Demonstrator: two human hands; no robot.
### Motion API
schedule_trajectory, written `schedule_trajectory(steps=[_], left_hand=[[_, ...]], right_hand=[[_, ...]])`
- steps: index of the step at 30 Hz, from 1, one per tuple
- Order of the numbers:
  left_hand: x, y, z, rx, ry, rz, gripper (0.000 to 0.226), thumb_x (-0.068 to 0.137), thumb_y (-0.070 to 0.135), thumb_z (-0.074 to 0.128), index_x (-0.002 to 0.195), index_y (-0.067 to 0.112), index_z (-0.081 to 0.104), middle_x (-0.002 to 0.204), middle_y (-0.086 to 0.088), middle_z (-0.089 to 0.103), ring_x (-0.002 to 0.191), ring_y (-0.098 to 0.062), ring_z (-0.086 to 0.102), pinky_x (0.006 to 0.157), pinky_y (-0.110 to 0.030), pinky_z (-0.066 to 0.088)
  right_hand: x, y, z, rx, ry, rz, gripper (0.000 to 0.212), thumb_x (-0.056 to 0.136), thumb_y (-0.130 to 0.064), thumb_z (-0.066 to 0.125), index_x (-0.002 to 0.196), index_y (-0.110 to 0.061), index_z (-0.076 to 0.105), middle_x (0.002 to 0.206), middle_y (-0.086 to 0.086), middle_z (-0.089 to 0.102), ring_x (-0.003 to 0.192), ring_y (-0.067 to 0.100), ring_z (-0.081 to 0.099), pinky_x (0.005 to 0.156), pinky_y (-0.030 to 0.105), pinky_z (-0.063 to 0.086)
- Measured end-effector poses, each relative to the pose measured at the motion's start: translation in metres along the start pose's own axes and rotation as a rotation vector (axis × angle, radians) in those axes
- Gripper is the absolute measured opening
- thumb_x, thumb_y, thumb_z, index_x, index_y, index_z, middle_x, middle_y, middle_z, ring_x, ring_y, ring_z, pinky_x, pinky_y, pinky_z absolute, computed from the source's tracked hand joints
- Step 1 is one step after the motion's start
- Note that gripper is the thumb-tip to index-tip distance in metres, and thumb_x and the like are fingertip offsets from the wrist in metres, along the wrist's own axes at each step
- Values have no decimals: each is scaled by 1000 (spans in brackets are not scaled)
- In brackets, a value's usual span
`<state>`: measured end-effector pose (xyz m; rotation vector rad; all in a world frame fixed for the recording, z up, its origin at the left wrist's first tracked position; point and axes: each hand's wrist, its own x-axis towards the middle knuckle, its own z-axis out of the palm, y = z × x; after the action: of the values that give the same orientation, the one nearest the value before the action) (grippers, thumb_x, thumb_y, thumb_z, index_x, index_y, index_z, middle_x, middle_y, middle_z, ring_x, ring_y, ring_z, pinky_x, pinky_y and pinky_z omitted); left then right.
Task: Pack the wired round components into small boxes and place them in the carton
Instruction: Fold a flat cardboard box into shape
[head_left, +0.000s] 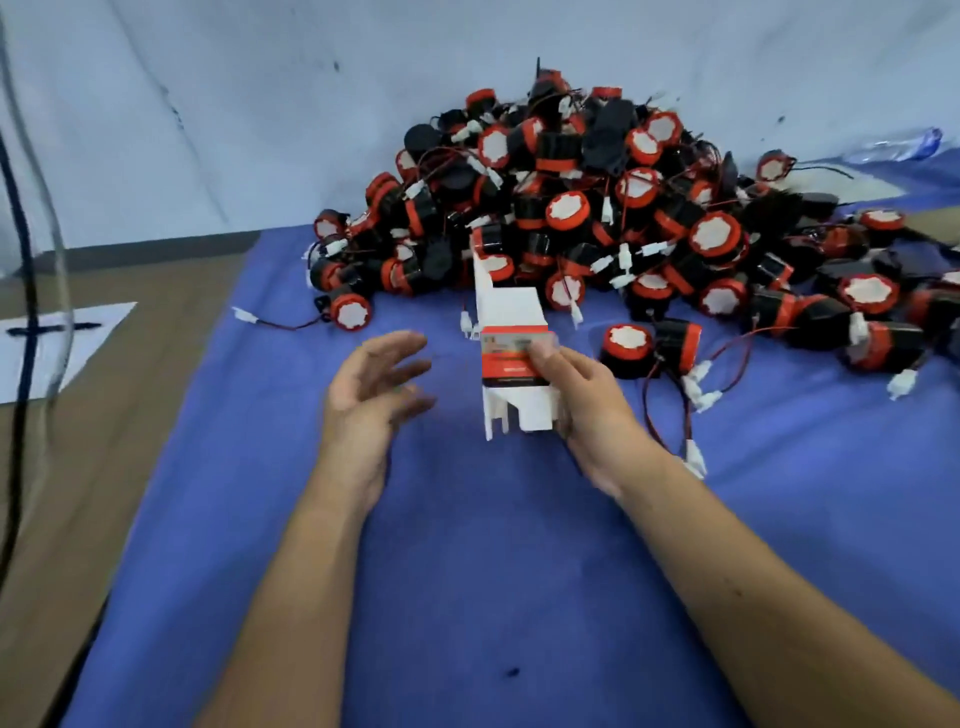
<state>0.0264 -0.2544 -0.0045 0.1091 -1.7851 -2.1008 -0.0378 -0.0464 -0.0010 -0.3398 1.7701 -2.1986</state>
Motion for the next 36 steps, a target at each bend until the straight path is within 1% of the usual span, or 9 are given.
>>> schedule_trajectory(steps=[4,7,12,16,18,22,26,31,36], left_hand=[[-3,-1,13,281,-454,-44,129,64,21,94,159,57,15,167,31,18,153,4,21,112,-34,47],[-11,0,34,401,-469,97,153,63,18,100,161,46,-15,156,51,11,148,18,20,118,-37,38],[-9,3,38,440,-296,286,158,59,19,102,164,28,-15,172,21,7,156,2,16,122,-48,37],[-10,1,41,456,-275,337,149,64,8,98,165,35,-9,148,9,51,129,-8,60,99,-27,56],[-11,0,44,460,-277,313,143,68,0,92,164,41,-5,131,11,63,110,-16,72,86,-35,62],[-10,-2,45,370,-265,269,133,75,-4,84,163,44,-4,121,12,69,106,-17,73,81,-34,62],[-9,-3,45,216,-204,188,120,88,20,80,160,50,-11,131,5,70,121,-16,67,98,-32,57],[-6,-3,45,104,-223,15,84,88,21,74,152,57,31,132,8,69,121,-11,65,89,-26,56],[-3,0,42,-7,-64,-44,55,92,9,68,135,41,58,132,6,70,116,-14,67,88,-32,56]], right_hand=[[5,2,-15,104,-70,-4,48,79,-66,72,109,-30,80,119,9,75,111,29,71,102,50,53],[4,2,-12,-68,-107,32,59,79,-72,69,113,-25,78,118,11,75,115,37,68,106,62,44],[-3,-2,-1,-191,-89,42,76,73,-74,69,116,-11,67,106,10,78,99,30,72,90,52,52],[-2,0,-2,-173,-194,19,62,86,-62,64,133,-22,61,119,5,75,110,23,72,88,40,57],[-4,0,-1,-153,-258,2,50,93,-56,58,137,-32,61,126,1,73,116,20,70,94,33,58],[-9,-4,1,-100,-330,-15,47,100,-58,49,135,-31,66,135,3,68,128,22,63,111,44,48],[-9,1,2,-93,-403,-37,59,100,-55,53,145,-17,54,142,13,61,135,34,55,116,61,36],[-11,1,0,0,-382,-13,66,86,-41,70,134,1,51,123,20,68,114,32,66,104,52,49],[-11,3,4,27,-509,-35,89,81,-55,79,145,-3,47,138,18,61,129,35,58,106,49,49]])
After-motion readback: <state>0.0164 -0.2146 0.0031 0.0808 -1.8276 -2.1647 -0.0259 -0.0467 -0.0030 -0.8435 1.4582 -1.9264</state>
